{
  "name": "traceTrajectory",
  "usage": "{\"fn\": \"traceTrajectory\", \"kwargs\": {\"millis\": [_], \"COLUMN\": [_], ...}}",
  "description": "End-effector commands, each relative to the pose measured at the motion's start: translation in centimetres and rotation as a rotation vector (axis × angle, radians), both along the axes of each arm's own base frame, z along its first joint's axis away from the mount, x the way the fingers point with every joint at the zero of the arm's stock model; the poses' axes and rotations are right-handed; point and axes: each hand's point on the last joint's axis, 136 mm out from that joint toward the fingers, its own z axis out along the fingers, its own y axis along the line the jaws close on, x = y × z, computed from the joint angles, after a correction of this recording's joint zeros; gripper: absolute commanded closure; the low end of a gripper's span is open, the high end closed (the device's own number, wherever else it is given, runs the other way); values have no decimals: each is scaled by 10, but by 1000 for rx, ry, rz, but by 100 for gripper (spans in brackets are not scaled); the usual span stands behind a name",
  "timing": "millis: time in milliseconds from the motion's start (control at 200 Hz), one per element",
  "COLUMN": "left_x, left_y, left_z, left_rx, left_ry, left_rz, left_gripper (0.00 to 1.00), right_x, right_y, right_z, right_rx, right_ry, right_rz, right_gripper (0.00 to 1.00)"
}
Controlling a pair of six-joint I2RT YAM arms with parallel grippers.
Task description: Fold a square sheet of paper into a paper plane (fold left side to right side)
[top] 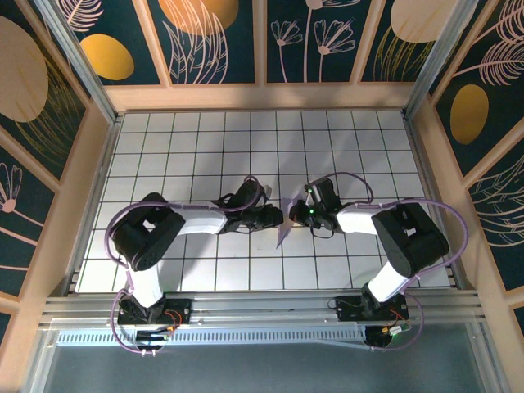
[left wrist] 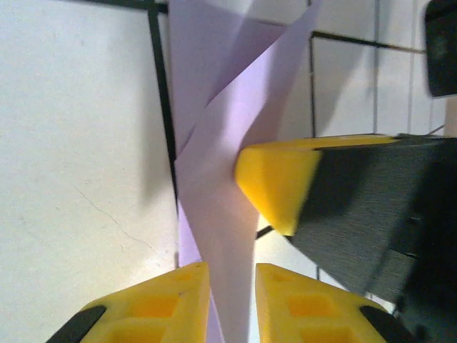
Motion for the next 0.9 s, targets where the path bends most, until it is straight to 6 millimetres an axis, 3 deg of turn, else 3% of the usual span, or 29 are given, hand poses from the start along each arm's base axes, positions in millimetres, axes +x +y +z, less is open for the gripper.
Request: {"fn": "traceTrajectory", "kwargs": {"millis": [0,300,571,896], "left_x": [2,-20,-32,-40], "left_y": [13,-6,-22,-21], "left_z": [15,27,9,-13], "left_rx": [12,-103,-105,-55], "left_ry": [-24,30,81,115], "left_rz": [27,-59,-99,-107], "left_gripper": [76,86,88,88], "right_x": [-37,-36,-34,-35], "right_y": [-14,-14,-16,-17], "right_z": [-31,-30,-30,-31], "right_rx": [-76,-83,-96,-107], "right_ry": [130,125,126,129], "right_rz": [41,46,43,41], "right_gripper": [100,100,100,100]}}
